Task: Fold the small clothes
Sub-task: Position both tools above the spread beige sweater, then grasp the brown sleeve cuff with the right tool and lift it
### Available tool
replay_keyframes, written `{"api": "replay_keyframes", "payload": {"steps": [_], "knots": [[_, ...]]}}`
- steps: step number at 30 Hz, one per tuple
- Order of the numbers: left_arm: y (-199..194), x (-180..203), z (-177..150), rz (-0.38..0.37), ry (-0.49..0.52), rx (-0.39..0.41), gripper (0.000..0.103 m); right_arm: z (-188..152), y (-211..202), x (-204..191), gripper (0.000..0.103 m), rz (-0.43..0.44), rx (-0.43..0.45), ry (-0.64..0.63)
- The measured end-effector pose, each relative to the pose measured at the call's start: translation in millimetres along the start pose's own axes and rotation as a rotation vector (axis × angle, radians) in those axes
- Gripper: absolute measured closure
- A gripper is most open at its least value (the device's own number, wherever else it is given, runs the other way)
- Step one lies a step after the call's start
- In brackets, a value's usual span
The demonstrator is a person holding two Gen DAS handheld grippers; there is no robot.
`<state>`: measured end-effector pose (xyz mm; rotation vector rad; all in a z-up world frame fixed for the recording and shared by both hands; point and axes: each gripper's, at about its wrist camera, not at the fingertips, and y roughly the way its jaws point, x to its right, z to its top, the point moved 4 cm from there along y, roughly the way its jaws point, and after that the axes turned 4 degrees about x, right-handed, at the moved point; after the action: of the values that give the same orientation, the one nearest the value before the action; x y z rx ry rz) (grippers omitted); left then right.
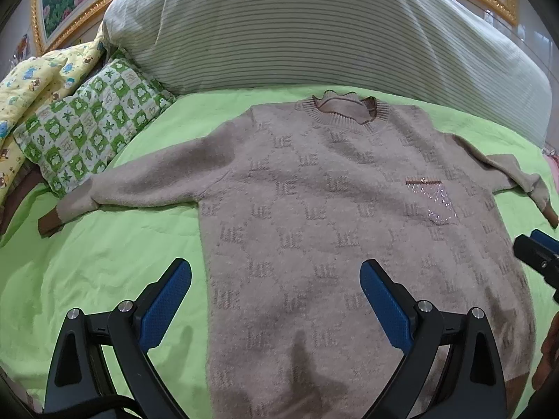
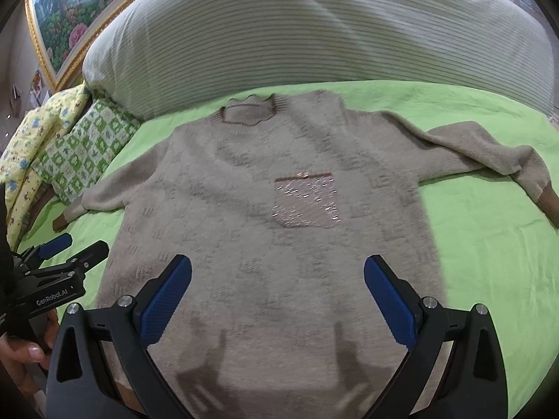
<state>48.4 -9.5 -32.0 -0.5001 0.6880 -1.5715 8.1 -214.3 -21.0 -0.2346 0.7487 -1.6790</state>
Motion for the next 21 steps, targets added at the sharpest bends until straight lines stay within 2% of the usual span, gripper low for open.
{"api": "replay_keyframes", "payload": {"steps": [8, 16, 18, 20, 21], "knots": [[20, 12, 16, 0.000, 0.021, -0.007, 0.005, 19, -15, 76, 0.004, -0.091, 0.042, 0.074], [53, 21, 42, -0.018, -0.007, -0.028, 0.005, 46, -23, 193, 0.004, -0.286, 0.064, 0.092], [64, 23, 50, -0.016, -0.013, -0.030, 0.005, 52, -20, 223, 0.007, -0.325, 0.057, 0.088], [77, 25, 57, -0.018, -0.015, -0.046, 0.005, 57, -14, 253, 0.017, -0.376, 0.029, 0.076], [81, 26, 60, -0.022, -0.017, -0.049, 0.005, 59, -10, 267, 0.019, -0.394, 0.014, 0.070]]}}
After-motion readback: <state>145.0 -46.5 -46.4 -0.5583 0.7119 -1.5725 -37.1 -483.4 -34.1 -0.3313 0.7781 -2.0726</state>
